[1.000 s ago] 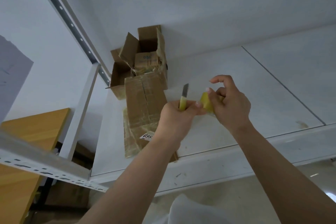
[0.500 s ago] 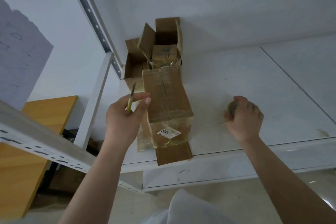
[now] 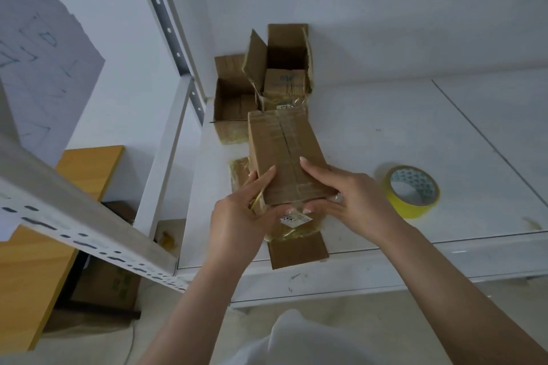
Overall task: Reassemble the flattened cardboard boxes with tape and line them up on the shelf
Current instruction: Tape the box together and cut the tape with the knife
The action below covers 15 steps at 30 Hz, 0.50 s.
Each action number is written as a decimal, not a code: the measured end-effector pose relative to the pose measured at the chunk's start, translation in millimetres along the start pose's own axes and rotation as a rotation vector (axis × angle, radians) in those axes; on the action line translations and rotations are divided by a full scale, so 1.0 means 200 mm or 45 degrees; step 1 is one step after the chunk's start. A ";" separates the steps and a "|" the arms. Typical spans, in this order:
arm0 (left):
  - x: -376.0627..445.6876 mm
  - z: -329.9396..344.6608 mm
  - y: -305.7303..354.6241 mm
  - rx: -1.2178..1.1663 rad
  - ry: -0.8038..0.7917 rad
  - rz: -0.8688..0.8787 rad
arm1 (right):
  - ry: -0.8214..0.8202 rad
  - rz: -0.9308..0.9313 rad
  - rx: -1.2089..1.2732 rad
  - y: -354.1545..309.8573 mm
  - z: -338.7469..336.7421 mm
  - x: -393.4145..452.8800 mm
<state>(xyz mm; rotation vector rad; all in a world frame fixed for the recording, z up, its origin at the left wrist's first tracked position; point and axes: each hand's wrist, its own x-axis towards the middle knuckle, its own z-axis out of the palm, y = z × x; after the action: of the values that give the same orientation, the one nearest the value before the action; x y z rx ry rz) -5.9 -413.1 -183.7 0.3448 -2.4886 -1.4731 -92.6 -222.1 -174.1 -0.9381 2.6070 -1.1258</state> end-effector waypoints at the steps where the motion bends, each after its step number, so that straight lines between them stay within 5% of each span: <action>1: 0.00 0.00 -0.02 0.025 0.003 0.023 | 0.019 -0.011 -0.007 0.00 0.01 0.00; 9: 0.00 0.01 -0.10 -0.078 -0.037 0.120 | 0.161 -0.045 -0.028 0.01 0.08 -0.01; 13: -0.01 -0.07 -0.06 -0.357 -0.192 0.116 | 0.139 0.046 0.180 -0.01 0.01 -0.02; 15: 0.00 -0.11 -0.02 -0.544 -0.105 0.169 | 0.143 0.077 0.273 -0.02 -0.03 -0.02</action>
<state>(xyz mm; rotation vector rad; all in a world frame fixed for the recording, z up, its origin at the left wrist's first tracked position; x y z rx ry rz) 1.2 -433.4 -177.4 0.0401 -2.1238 -1.9316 -89.6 -219.3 -167.6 -0.7675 2.5138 -1.4452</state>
